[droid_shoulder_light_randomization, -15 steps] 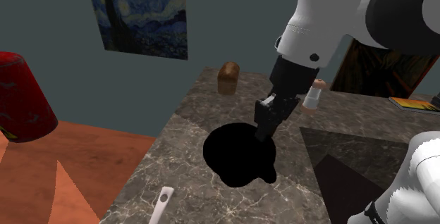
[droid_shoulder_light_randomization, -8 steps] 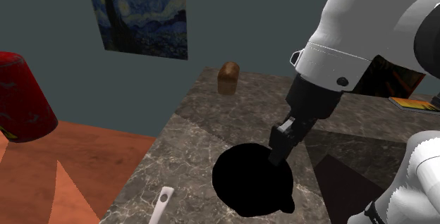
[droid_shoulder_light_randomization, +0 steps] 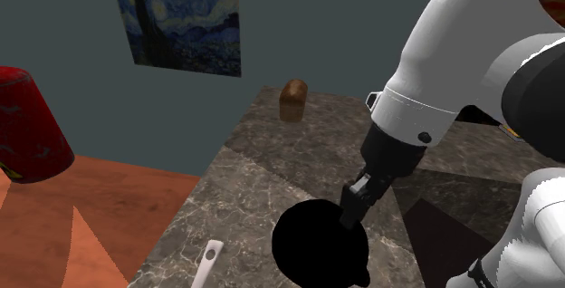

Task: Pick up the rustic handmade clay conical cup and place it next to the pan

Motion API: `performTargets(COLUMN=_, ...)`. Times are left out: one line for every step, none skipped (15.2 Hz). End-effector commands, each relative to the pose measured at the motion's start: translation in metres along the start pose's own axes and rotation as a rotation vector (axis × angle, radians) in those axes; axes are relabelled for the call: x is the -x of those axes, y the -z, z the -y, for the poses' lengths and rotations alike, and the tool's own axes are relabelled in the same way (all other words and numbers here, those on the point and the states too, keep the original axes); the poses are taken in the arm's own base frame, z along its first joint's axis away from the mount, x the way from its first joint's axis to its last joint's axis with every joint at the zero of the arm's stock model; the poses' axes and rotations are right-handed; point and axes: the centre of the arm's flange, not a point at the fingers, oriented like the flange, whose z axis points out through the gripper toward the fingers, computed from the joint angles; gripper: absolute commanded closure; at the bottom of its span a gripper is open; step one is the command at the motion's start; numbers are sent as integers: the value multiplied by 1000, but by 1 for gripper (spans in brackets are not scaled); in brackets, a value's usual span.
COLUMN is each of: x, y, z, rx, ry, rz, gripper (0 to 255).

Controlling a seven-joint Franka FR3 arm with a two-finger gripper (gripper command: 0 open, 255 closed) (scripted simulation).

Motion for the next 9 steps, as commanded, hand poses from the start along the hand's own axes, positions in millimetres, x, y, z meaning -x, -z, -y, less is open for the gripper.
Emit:
performTargets(x=1, y=-10, z=-2, rx=-1, ry=0, rz=-1, gripper=255)
performTargets(x=1, y=-15, z=-3, rx=-1, ry=0, rz=-1, gripper=255)
performTargets(x=1, y=-21, z=-4, rx=-1, ry=0, rz=-1, gripper=255)
performTargets(x=2, y=-26, z=-5, rx=-1, ry=0, rz=-1, gripper=255)
performTargets(x=2, y=-31, z=-7, rx=-1, ry=0, rz=-1, gripper=255)
performTargets(x=2, y=-36, z=-8, rx=-1, ry=0, rz=-1, gripper=255)
performTargets(x=3, y=-41, z=-9, rx=-1, ry=0, rz=-1, gripper=255)
performTargets(x=3, y=-46, z=-10, rx=-1, ry=0, rz=-1, gripper=255)
performTargets(x=3, y=-52, z=-11, rx=-1, ry=0, rz=-1, gripper=255)
